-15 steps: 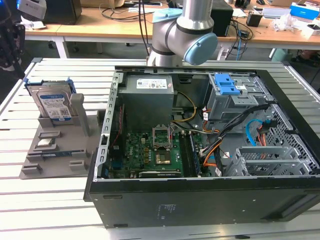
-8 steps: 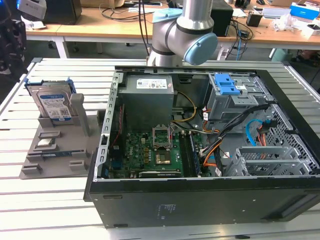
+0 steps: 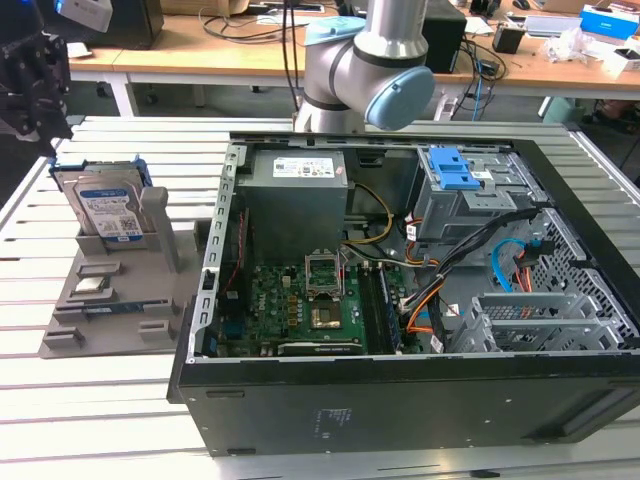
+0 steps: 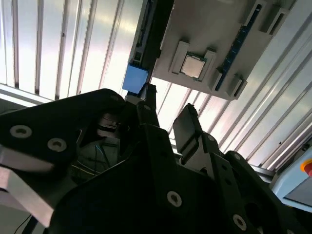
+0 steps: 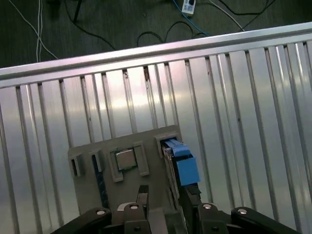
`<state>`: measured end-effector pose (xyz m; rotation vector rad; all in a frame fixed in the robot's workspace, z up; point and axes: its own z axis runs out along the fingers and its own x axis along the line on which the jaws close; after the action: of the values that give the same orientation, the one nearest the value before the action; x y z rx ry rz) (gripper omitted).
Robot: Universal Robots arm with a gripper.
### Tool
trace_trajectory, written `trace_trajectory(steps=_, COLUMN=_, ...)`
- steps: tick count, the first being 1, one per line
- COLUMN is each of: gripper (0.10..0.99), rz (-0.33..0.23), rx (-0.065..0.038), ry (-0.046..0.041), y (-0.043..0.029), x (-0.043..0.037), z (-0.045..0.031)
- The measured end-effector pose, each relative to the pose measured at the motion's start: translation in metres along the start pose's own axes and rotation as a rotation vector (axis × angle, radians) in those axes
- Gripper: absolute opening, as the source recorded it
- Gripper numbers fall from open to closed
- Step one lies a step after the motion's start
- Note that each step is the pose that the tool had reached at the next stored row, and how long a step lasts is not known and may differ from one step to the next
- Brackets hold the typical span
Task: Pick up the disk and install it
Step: 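Pick up the disk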
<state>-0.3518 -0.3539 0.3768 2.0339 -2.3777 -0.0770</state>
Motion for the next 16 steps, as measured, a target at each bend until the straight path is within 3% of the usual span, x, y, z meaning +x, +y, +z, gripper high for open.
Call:
trace_trajectory(steps=2, gripper=0.420, rz=-0.054, rx=-0.001, ry=0.0025, y=-0.0009, x=-0.0009, z=0.0022)
trace_trajectory(steps=3, gripper=0.420, rz=-0.108, rx=-0.002, ry=0.0048, y=-0.0019, x=-0.0016, z=0.0052)
trace_trajectory(steps=16, gripper=0.420, rz=-0.143, rx=-0.003, ry=0.0066, y=-0.0161, x=-0.0131, z=0.0088)
